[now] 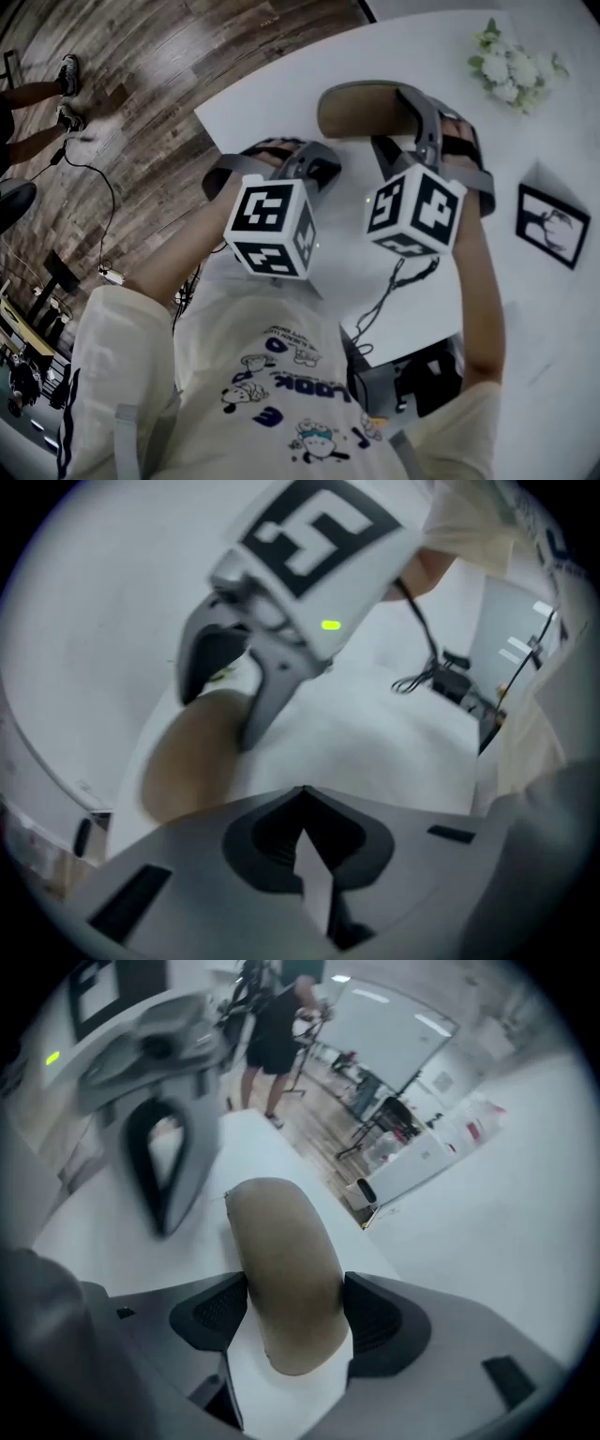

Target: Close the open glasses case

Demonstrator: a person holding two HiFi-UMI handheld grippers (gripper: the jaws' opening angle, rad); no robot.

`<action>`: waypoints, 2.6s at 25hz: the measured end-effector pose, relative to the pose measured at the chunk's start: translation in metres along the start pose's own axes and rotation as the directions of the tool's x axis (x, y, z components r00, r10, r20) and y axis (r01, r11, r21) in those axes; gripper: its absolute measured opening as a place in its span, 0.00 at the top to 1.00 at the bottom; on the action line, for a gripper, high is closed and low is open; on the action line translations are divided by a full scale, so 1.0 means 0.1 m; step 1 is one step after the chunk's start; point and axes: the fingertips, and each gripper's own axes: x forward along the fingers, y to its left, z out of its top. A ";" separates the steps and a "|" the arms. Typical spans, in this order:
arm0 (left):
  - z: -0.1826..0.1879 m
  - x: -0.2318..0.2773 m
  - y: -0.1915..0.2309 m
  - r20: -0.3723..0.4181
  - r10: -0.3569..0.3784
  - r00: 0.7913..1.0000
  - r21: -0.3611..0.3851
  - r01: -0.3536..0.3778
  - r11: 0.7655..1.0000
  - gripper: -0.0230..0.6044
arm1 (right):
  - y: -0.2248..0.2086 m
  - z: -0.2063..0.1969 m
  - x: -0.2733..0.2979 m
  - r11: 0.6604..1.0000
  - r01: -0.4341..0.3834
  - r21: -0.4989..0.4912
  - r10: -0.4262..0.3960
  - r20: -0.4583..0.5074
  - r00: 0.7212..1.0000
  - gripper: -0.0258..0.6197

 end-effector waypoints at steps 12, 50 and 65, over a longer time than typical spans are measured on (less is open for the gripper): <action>0.07 -0.13 0.03 0.119 0.114 0.986 -0.255 -0.080 0.964 0.97 | 0.00 0.08 -0.07 0.990 0.105 0.091 -0.114 0.099 0.989 0.48; 1.31 -2.00 0.23 0.403 0.637 0.657 -0.518 -0.410 0.751 0.96 | -0.03 -0.12 -2.43 0.057 0.017 0.998 -0.795 0.035 0.605 0.96; 1.35 -2.07 0.15 0.410 0.662 0.628 -0.527 -0.429 0.734 0.96 | 0.03 -0.14 -2.51 0.041 0.031 0.999 -0.803 0.014 0.596 0.96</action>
